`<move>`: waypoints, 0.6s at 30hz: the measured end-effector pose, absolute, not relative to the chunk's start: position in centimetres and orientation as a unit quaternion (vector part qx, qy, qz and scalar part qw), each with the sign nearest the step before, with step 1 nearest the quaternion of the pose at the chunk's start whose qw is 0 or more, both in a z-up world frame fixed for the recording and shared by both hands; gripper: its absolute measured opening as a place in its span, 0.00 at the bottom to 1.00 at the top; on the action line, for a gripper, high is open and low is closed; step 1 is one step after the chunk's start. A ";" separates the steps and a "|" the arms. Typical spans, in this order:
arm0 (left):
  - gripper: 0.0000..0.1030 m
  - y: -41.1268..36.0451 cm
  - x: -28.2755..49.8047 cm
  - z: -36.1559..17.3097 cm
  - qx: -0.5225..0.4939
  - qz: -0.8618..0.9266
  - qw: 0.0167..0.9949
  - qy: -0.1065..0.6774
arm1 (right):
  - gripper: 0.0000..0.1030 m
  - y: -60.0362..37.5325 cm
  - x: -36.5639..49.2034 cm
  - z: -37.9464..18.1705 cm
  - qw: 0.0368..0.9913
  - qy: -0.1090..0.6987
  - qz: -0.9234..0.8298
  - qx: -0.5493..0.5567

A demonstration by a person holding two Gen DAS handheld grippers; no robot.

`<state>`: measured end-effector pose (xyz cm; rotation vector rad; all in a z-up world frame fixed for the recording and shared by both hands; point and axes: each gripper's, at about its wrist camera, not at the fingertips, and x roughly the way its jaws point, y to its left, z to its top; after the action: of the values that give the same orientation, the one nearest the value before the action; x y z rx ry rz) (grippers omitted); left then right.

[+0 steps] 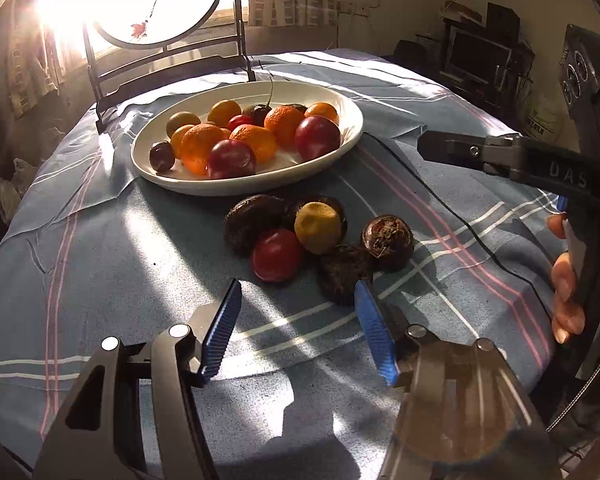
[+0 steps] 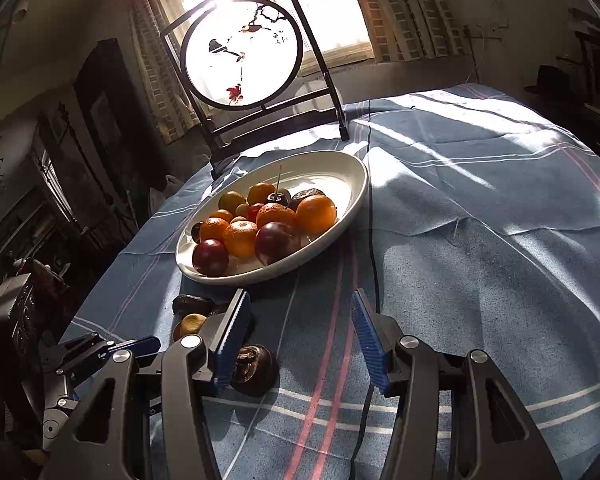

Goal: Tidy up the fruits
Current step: 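Grasp a dark round fruit with the left gripper while the right grasps another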

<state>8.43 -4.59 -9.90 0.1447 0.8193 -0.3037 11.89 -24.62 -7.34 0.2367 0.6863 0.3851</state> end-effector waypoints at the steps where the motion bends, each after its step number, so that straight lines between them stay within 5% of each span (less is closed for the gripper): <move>1: 0.51 -4.8 8.5 -10.0 0.065 -0.150 0.903 0.398 | 0.51 -24.6 11.8 -7.3 0.917 0.332 0.188 0.116; 7: 0.29 -6.8 8.5 -10.3 0.069 -0.174 0.895 0.404 | 0.51 -25.2 12.1 -7.6 0.912 0.336 0.192 0.136; 12: 0.41 -7.0 9.8 -10.7 0.057 -0.170 0.891 0.418 | 0.51 -24.6 11.8 -7.5 0.916 0.329 0.197 0.119; 18: 0.36 -6.9 9.9 -10.7 0.059 -0.155 0.894 0.416 | 0.51 -23.3 11.5 -7.5 0.915 0.335 0.212 0.080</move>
<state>9.88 -6.89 -10.71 0.1214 0.8625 -0.3223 11.52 -23.28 -7.46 0.1647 0.6902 0.4358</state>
